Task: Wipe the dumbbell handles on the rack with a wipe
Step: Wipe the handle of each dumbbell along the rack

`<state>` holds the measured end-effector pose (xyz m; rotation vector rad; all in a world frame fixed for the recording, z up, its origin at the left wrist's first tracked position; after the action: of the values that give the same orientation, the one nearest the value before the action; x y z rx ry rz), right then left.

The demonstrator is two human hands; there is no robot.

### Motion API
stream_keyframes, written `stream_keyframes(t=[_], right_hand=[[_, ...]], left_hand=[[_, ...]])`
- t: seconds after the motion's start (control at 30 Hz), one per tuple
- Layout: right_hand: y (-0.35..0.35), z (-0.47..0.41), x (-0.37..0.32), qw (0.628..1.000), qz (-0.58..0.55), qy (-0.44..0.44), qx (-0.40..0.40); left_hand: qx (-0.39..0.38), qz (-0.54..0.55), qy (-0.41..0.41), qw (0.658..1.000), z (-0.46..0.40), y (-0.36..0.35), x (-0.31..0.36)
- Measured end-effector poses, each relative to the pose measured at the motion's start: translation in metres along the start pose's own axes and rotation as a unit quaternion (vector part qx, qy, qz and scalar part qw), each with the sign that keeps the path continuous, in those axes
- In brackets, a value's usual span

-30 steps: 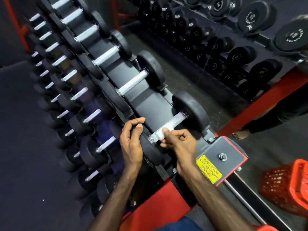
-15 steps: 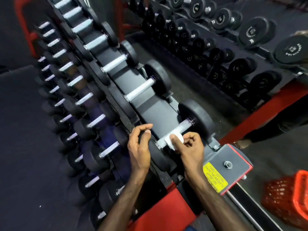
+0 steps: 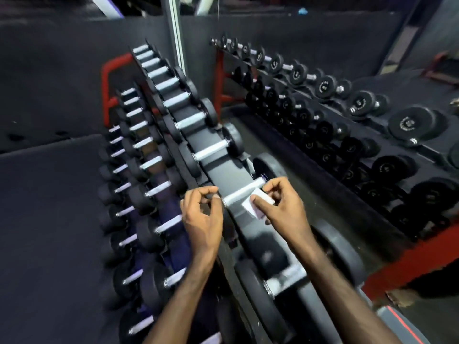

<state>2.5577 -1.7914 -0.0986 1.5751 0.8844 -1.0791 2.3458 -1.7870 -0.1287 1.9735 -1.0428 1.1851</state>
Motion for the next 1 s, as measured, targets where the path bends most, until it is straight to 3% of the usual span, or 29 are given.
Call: stream_keyframes(t=[0.1,0.27,0.4,0.53,0.6,0.7,0.87,0.93,1.0], right_hand=[[-0.034,-0.043,-0.002,0.997,0.065,0.031,-0.014],[-0.074,-0.07,0.012,0.976,0.203,0.039,-0.062],[-0.088,-0.068,0.022,0.911,0.386,0.095,-0.107],[-0.084,-0.063,0.012,0.824,0.51,0.244,-0.024],[-0.089,-0.059,0.012,0.785,0.539,0.303,-0.048],[-0.095,-0.05,0.016,0.763,0.529,0.342,-0.145],[-0.081,-0.065,0.019,0.778,0.543,0.278,-0.151],[-0.092,-0.051,0.023,0.75,0.561,0.291,-0.195],[-0.09,-0.048,0.031,0.744,0.577,0.271,-0.199]], left_hand=[[-0.002,-0.05,-0.026,0.998,-0.044,-0.014,-0.011],[-0.155,-0.048,0.074,0.984,-0.069,-0.058,-0.048],[-0.156,-0.108,0.073,0.979,-0.065,-0.067,-0.059],[-0.117,-0.129,0.043,0.984,-0.061,-0.064,-0.055],[-0.109,-0.112,0.042,0.987,-0.061,-0.064,-0.055],[-0.109,-0.107,0.055,0.987,-0.059,-0.064,-0.06],[-0.107,-0.083,0.069,0.988,-0.061,-0.063,-0.065],[-0.112,-0.077,0.068,0.988,-0.06,-0.062,-0.064],[-0.119,-0.085,0.069,0.987,-0.059,-0.063,-0.063]])
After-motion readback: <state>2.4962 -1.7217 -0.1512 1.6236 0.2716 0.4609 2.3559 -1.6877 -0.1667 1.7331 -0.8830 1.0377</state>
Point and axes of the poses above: each hand's wrist, its own z-axis away from the middle knuckle, its own y-axis out of the back of the hand, x = y × z, the point moved 6 cm from there along -z, towards the middle knuckle, and after that the axes turned 2 degrees about -y, right-handed, at the moved point
